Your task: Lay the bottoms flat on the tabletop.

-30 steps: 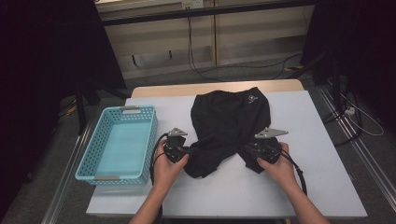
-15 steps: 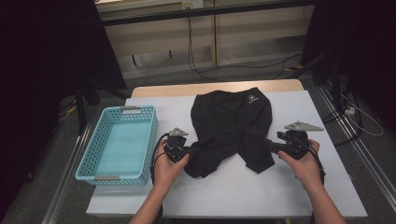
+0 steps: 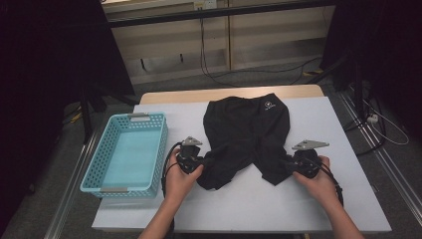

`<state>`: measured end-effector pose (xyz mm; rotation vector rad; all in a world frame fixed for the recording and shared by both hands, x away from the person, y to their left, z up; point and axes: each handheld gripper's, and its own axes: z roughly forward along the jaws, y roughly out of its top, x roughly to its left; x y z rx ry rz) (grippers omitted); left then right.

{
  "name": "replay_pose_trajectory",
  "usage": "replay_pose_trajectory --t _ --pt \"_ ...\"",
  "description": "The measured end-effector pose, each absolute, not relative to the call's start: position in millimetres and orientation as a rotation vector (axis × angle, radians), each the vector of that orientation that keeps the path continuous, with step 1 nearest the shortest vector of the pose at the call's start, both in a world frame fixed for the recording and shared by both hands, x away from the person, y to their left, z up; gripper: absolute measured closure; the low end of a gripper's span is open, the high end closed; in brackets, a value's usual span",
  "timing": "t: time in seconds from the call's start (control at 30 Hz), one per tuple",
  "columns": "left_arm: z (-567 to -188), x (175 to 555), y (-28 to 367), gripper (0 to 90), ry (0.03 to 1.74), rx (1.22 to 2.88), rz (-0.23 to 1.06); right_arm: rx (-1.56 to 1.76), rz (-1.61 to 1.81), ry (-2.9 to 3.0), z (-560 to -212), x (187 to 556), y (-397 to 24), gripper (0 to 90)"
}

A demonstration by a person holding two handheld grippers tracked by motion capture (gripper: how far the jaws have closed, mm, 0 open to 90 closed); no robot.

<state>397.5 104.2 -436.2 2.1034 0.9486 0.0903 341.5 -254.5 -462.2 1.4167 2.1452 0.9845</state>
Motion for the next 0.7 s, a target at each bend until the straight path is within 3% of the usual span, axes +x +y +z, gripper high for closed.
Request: replay_pose_trajectory --t 0.13,0.3,0.53,0.7 --pt "-435 397 103 87.1 0.951 2.095 0.096 1.401 1.029 2.169 -462 342 -251 87.1" --pt "-435 397 102 87.1 0.949 2.088 0.093 1.415 1.073 2.146 -455 341 -256 88.2" --pt "-433 398 104 87.2 0.948 2.072 0.095 1.402 1.214 1.927 -409 326 -291 88.6" --pt "-431 397 104 87.3 0.943 2.07 0.091 1.349 1.224 1.936 -397 320 -287 88.4"
